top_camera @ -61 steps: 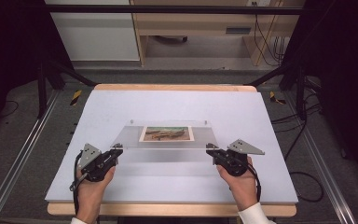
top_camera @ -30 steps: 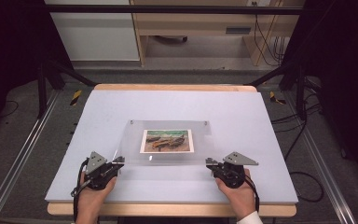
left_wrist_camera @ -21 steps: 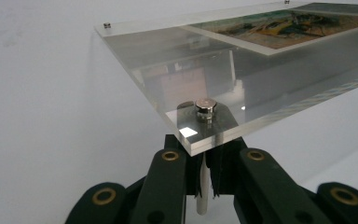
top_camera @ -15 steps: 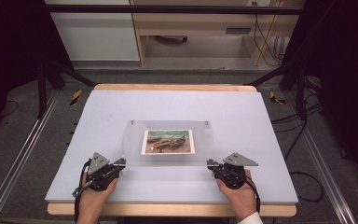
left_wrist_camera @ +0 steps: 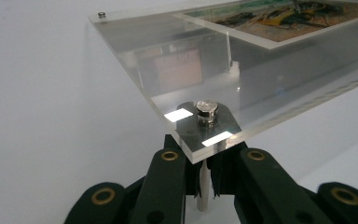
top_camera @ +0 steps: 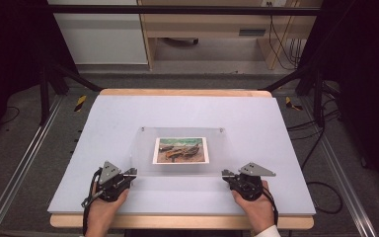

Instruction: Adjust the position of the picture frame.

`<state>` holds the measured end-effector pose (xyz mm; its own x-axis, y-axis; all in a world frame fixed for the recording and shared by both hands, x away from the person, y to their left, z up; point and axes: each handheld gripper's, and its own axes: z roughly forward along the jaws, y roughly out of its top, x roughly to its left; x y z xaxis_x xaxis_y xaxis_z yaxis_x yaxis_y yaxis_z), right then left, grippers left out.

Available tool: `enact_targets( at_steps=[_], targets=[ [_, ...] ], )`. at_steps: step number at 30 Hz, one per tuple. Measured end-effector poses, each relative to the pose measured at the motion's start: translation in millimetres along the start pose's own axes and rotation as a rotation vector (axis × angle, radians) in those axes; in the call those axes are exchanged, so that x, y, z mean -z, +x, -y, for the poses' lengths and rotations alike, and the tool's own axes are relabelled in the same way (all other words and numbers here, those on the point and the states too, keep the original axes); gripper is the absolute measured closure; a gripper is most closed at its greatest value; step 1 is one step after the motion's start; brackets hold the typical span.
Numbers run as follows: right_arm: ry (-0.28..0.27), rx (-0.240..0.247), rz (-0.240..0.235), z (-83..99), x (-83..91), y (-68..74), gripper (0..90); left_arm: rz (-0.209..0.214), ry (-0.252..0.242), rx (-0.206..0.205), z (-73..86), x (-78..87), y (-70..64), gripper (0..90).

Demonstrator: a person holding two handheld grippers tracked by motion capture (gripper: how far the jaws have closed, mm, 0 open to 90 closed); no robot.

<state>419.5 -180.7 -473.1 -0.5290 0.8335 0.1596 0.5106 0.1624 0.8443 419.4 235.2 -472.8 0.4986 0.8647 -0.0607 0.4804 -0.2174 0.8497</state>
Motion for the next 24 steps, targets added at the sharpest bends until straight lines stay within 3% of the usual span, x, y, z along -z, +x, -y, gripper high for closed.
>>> enact_targets(
  at_steps=[14,16,18,19,20,21,22,24],
  targets=[
    [0.021,-0.016,-0.005,5.3,-2.4,-0.8,83.9,0.008,0.015,-0.006,2.2,-1.3,0.9,83.0],
    [0.02,-0.02,-0.009,5.6,-2.2,-1.6,83.1,0.002,0.016,-0.009,2.3,-0.6,1.0,77.1],
    [0.024,-0.039,-0.011,6.0,-0.8,-3.5,77.9,-0.01,0.023,-0.006,2.1,2.7,3.2,73.3],
    [0.029,-0.059,-0.005,6.8,3.5,-6.5,67.7,-0.009,0.026,-0.008,2.0,3.7,4.5,64.7],
    [0.029,-0.059,-0.005,6.8,3.5,-6.5,67.7,-0.003,0.024,-0.005,2.3,4.2,5.9,64.7],
    [0.027,-0.067,0.0,7.0,6.0,-7.8,62.4,0.011,0.028,0.015,2.9,5.2,7.7,59.7],
    [0.035,-0.081,0.012,8.2,13.4,-11.8,51.6,0.013,0.023,0.028,3.6,9.6,9.7,51.6],
    [0.042,-0.08,0.01,9.5,16.8,-13.7,47.4,0.024,0.017,0.036,3.7,13.0,10.3,48.2]
  ],
)
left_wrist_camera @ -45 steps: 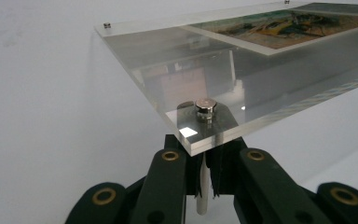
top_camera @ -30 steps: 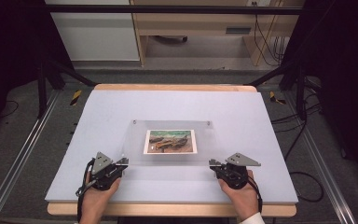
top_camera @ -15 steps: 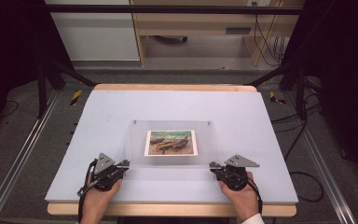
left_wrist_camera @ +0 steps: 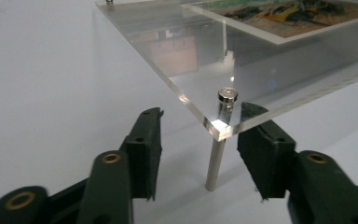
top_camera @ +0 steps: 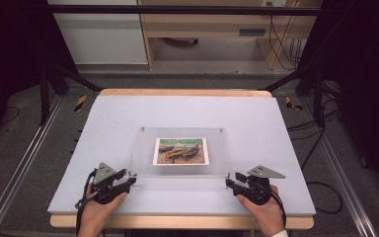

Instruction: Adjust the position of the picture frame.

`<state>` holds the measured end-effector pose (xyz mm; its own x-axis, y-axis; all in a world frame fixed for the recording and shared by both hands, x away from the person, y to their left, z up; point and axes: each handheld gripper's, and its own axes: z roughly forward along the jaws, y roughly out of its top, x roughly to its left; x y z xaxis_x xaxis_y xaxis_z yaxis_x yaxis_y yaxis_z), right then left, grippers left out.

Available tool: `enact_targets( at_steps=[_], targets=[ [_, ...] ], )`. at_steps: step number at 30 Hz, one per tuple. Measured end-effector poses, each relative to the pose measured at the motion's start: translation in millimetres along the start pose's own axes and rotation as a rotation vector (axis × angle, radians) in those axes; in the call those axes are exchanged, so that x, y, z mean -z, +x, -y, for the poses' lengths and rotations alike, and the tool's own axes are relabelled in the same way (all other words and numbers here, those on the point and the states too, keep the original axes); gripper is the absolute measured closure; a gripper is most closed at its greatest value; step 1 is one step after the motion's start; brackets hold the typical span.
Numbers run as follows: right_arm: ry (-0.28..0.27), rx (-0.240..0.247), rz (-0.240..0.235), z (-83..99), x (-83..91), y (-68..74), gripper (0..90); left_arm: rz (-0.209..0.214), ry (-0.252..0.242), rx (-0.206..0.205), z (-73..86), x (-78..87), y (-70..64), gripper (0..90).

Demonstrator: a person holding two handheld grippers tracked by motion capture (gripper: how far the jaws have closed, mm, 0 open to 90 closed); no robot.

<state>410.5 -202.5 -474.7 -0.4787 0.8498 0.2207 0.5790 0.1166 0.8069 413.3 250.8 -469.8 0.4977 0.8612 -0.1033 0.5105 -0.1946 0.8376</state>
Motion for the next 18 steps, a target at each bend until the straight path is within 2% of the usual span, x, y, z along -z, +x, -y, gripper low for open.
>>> enact_targets(
  at_steps=[1,3,4,5,6,8,11,12,16,18],
  targets=[
    [0.036,0.011,-0.009,4.3,7.6,-3.9,39.4,0.012,-0.004,-0.002,0.9,5.7,0.2,42.2],
    [0.046,0.018,-0.011,5.7,10.9,-5.2,36.9,0.011,-0.004,-0.005,1.2,8.8,0.0,40.6],
    [0.031,0.028,-0.003,7.0,19.1,-6.7,31.3,0.004,-0.001,-0.016,1.4,14.3,-0.5,38.1],
    [0.031,0.028,-0.003,7.0,19.1,-6.7,31.3,0.004,-0.001,-0.016,1.4,14.3,-0.5,36.6],
    [0.015,0.027,-0.007,6.5,26.5,-7.3,27.4,-0.002,-0.001,-0.022,1.0,18.3,-0.6,34.6],
    [-0.002,0.04,0.002,4.8,30.8,-9.4,24.8,0.013,-0.027,-0.006,-0.7,25.9,-0.6,30.3],
    [-0.017,0.045,0.012,1.8,32.8,-10.6,22.0,0.006,-0.041,-0.018,-4.6,31.0,-0.4,27.8],
    [-0.037,0.048,0.019,-4.6,33.0,-10.9,19.1,-0.006,-0.047,-0.03,-7.1,33.2,-0.4,22.9],
    [-0.056,0.062,0.008,-15.9,30.8,-9.0,15.1,0.013,-0.058,-0.03,-16.9,32.9,-1.5,17.6],
    [-0.062,0.069,-0.006,-29.0,27.1,-6.4,14.6,0.025,-0.057,-0.055,-29.4,28.6,-4.5,15.8]
  ],
)
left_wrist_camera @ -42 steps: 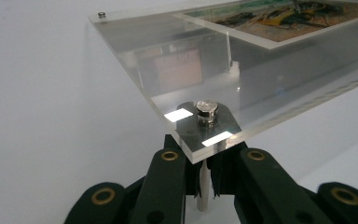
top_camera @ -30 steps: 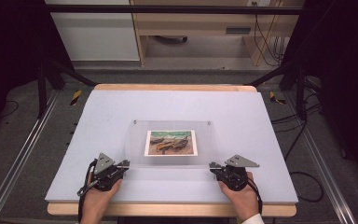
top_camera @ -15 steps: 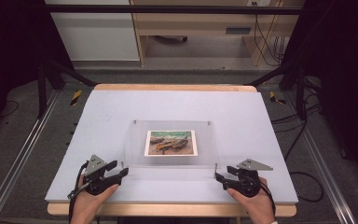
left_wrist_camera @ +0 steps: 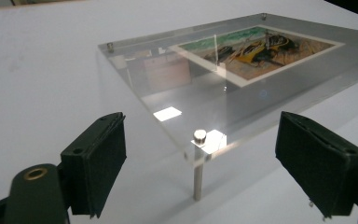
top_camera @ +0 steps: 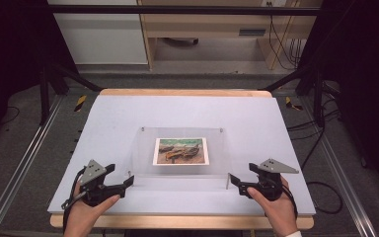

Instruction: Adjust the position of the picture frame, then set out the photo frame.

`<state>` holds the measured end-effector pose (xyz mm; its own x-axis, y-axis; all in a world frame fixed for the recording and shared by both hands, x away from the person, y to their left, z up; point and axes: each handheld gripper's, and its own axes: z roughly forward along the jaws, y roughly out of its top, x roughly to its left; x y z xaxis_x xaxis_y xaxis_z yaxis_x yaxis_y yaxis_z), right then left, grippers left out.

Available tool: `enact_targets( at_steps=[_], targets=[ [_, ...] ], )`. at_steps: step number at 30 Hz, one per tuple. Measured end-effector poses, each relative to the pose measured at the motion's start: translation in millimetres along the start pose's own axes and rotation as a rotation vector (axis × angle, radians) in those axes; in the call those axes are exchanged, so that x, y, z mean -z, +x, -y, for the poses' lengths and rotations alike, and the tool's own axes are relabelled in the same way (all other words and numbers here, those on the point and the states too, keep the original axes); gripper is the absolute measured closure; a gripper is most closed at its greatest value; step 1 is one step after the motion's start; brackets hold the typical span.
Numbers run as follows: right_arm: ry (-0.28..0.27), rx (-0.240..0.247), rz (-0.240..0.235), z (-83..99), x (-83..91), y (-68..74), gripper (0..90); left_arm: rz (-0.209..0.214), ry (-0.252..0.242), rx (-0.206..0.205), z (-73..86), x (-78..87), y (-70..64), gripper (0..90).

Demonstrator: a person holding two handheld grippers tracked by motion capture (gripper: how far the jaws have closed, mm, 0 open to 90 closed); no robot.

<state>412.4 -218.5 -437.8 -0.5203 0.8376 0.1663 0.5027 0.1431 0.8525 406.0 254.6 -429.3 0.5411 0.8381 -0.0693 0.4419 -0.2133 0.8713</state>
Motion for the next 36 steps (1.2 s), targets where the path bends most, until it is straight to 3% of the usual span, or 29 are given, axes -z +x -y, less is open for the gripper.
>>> enact_targets(
  at_steps=[6,8,14,15,21,31,36],
  targets=[
    [0.025,0.043,-0.002,-21.2,-12.1,2.4,15.4,0.016,-0.023,-0.001,-21.5,-7.9,-3.9,14.2],
    [0.033,0.039,0.002,-25.6,-15.7,1.7,17.0,0.024,-0.025,0.005,-31.7,-16.2,-3.6,13.6],
    [0.029,0.019,0.002,-34.1,-26.6,-3.0,18.8,0.042,-0.007,0.028,-42.3,-33.2,-0.1,12.0],
    [0.034,0.01,-0.002,-34.1,-28.9,-4.0,19.0,0.04,-0.001,0.049,-42.8,-39.1,1.9,12.1],
    [0.051,-0.032,-0.046,-25.1,-36.3,-6.4,17.6,0.04,0.025,0.073,-35.3,-41.9,3.7,11.8],
    [0.094,-0.041,-0.098,-20.3,-48.7,0.8,16.0,0.068,0.048,0.12,-19.5,-51.2,3.3,11.5],
    [0.102,-0.049,-0.112,-18.0,-53.7,0.5,16.8,0.069,0.062,0.115,-15.1,-55.1,2.6,11.4]
  ],
)
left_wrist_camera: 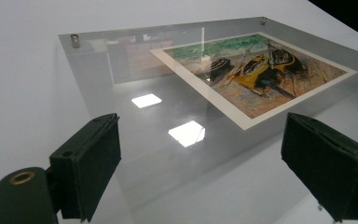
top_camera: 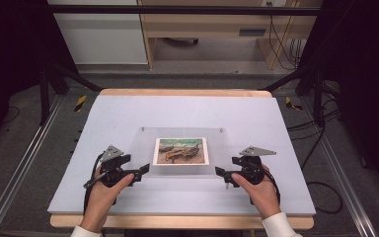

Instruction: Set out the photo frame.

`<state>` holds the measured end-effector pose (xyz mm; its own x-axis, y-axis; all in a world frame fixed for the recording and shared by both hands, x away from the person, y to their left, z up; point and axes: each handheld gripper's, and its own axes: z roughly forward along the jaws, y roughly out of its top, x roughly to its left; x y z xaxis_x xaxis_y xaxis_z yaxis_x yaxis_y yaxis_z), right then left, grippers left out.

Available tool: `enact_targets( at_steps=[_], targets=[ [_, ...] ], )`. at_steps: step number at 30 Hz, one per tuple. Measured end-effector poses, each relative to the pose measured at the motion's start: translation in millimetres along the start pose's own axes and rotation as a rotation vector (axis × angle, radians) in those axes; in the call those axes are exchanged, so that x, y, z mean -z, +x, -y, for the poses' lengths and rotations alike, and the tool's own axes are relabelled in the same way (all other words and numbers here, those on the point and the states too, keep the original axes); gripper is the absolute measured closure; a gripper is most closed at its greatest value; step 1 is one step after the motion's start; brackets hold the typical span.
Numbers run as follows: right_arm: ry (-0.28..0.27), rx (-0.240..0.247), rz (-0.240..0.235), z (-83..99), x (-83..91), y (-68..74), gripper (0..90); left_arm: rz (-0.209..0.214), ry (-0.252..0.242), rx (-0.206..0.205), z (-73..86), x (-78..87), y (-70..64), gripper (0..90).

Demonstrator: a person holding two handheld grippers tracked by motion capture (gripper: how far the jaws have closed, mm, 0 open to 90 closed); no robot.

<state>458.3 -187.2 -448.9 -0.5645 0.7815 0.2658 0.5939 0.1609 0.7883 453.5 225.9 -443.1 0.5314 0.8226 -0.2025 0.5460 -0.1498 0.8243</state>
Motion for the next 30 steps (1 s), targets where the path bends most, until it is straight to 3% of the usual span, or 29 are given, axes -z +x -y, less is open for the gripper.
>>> enact_targets(
  at_steps=[9,16,17,30],
  targets=[
    [-0.002,-0.058,-0.034,2.5,-3.2,-5.5,18.0,-0.008,-0.009,0.011,0.6,0.3,1.5,12.2],
    [0.004,-0.1,-0.043,2.1,-5.4,-9.9,19.5,-0.028,0.001,0.051,3.0,0.7,8.9,12.5],
    [0.006,-0.111,-0.046,2.2,-5.6,-10.3,19.5,-0.017,0.015,0.069,5.1,-0.4,11.0,12.7],
    [0.025,-0.153,-0.062,1.5,-6.9,-13.0,19.2,0.025,0.03,0.113,6.4,-4.4,19.1,16.6]
  ],
)
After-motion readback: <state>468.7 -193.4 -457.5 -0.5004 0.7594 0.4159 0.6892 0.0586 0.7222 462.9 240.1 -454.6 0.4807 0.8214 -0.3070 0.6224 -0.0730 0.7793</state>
